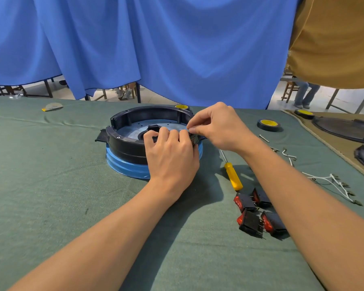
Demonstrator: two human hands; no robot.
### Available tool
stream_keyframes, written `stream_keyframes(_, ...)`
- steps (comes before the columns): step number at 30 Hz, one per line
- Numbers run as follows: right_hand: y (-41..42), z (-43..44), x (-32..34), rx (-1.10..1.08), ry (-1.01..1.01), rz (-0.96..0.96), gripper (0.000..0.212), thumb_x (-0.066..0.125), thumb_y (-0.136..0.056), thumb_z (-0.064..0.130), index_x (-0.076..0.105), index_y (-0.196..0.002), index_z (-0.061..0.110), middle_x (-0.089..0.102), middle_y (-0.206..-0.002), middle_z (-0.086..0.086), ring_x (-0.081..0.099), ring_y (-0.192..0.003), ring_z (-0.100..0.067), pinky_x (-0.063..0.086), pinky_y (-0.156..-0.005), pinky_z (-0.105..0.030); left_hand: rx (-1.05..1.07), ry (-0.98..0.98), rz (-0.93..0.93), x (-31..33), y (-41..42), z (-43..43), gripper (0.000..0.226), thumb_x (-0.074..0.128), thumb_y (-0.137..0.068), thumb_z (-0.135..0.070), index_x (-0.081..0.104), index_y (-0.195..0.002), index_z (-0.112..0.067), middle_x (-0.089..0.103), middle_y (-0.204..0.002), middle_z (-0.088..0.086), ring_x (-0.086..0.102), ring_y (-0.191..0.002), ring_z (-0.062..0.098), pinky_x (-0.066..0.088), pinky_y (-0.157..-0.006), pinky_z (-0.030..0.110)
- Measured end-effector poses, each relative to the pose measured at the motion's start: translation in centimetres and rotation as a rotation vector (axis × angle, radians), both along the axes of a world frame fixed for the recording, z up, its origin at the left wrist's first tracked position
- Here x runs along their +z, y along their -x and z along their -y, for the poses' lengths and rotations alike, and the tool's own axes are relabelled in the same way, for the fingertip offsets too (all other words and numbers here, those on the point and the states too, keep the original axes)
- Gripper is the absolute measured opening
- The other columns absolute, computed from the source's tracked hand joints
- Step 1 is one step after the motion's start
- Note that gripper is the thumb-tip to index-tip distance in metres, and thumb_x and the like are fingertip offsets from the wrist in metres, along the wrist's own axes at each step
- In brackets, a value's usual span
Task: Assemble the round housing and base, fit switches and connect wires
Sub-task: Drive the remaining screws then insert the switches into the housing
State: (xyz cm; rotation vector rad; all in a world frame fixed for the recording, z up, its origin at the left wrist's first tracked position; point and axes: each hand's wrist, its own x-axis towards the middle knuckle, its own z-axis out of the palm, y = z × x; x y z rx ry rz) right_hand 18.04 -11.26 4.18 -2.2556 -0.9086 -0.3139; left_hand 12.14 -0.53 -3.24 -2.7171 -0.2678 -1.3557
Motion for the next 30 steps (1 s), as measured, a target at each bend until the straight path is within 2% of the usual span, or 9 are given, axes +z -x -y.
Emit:
stream_keyframes(3, -0.1, 0.1, 0.1, 0.023, 0.009, -0.032, 0.010, 0.071, -0.085, 0.010, 0.079, -0.087, 0.015, 0.070, -0.077, 0.007, 0.065, -0.080, -0.009, 0.053, -0.081, -0.026, -0.005, -0.001, 0.010, 0.0, 0.0, 0.0, 0.024, 0.064, -0.085, -0.034, 0.065, -0.081, -0.011, 0.066, -0.074, 0.005, 0.058, -0.079, 0.029, 0.030, -0.080, 0.043)
stream_keyframes(6, -0.4, 0.6, 0.3, 0.016, 0.055, -0.037, 0.016, 0.067, -0.087, 0.009, 0.079, -0.091, 0.019, 0.065, -0.077, 0.014, 0.058, -0.074, -0.004, 0.044, -0.066, -0.010, -0.001, 0.001, -0.001, 0.0, 0.0, 0.0, 0.024, 0.063, -0.086, -0.035, 0.065, -0.082, -0.012, 0.066, -0.075, 0.005, 0.058, -0.080, 0.029, 0.031, -0.081, 0.043)
stream_keyframes(12, -0.4, 1.4, 0.3, -0.022, 0.093, 0.024, 0.023, 0.060, -0.091, 0.007, 0.078, -0.096, 0.020, 0.057, -0.075, 0.020, 0.054, -0.071, 0.002, 0.035, -0.057, 0.003, -0.007, 0.009, -0.015, 0.1, 0.0, 0.0, 0.026, 0.059, -0.088, -0.038, 0.065, -0.083, -0.012, 0.067, -0.077, 0.004, 0.058, -0.082, 0.027, 0.029, -0.081, 0.042)
stream_keyframes(15, -0.2, 1.6, 0.4, -0.020, 0.081, 0.060, 0.024, 0.059, -0.090, 0.008, 0.078, -0.093, 0.022, 0.055, -0.073, 0.024, 0.052, -0.068, 0.007, 0.034, -0.059, 0.003, -0.008, 0.015, -0.016, 0.2, 0.1, 0.0, 0.027, 0.059, -0.089, -0.038, 0.064, -0.083, -0.012, 0.066, -0.076, 0.004, 0.058, -0.081, 0.028, 0.028, -0.081, 0.041)
stream_keyframes(18, 0.1, 1.4, 0.5, 0.002, 0.098, 0.097, 0.026, 0.057, -0.091, 0.007, 0.078, -0.094, 0.022, 0.056, -0.078, 0.020, 0.052, -0.072, 0.000, 0.037, -0.062, -0.002, -0.012, 0.014, -0.013, 0.2, 0.2, 0.1, 0.027, 0.061, -0.088, -0.037, 0.065, -0.082, -0.011, 0.066, -0.076, 0.005, 0.058, -0.081, 0.028, 0.027, -0.081, 0.041)
stream_keyframes(21, 0.0, 1.1, 0.2, 0.009, 0.180, 0.084, 0.031, 0.054, -0.090, 0.003, 0.077, -0.097, 0.023, 0.059, -0.096, 0.008, 0.048, -0.078, -0.006, 0.039, -0.068, -0.014, -0.011, 0.011, -0.013, 0.2, 0.2, 0.0, 0.026, 0.063, -0.087, -0.037, 0.065, -0.082, -0.012, 0.066, -0.075, 0.004, 0.058, -0.080, 0.028, 0.028, -0.080, 0.041)
stream_keyframes(24, 0.0, 1.1, 0.2, 0.000, 0.192, 0.073, 0.032, 0.053, -0.088, 0.005, 0.077, -0.096, 0.026, 0.061, -0.104, 0.004, 0.049, -0.083, -0.009, 0.044, -0.075, -0.025, -0.004, 0.008, -0.008, 0.2, 0.1, 0.1, 0.025, 0.064, -0.086, -0.036, 0.065, -0.082, -0.012, 0.066, -0.075, 0.004, 0.058, -0.080, 0.028, 0.029, -0.080, 0.041)
stream_keyframes(27, 0.1, 1.1, 0.2, 0.002, 0.175, 0.094, 0.034, 0.053, -0.087, 0.004, 0.077, -0.098, 0.026, 0.061, -0.105, 0.003, 0.050, -0.085, -0.009, 0.046, -0.079, -0.025, -0.006, 0.016, 0.008, 0.1, 0.1, 0.0, 0.027, 0.064, -0.087, -0.036, 0.066, -0.093, -0.011, 0.067, -0.081, 0.006, 0.059, -0.083, 0.029, 0.031, -0.081, 0.042)
stream_keyframes(30, 0.2, 1.3, 0.1, 0.010, 0.166, 0.010, 0.039, 0.050, -0.085, 0.000, 0.076, -0.098, 0.025, 0.062, -0.103, 0.004, 0.053, -0.082, -0.007, 0.045, -0.075, -0.020, 0.002, 0.030, 0.007, 0.2, 0.0, 0.1, 0.033, 0.063, -0.087, -0.035, 0.064, -0.109, -0.011, 0.067, -0.091, 0.008, 0.059, -0.088, 0.031, 0.037, -0.082, 0.044)
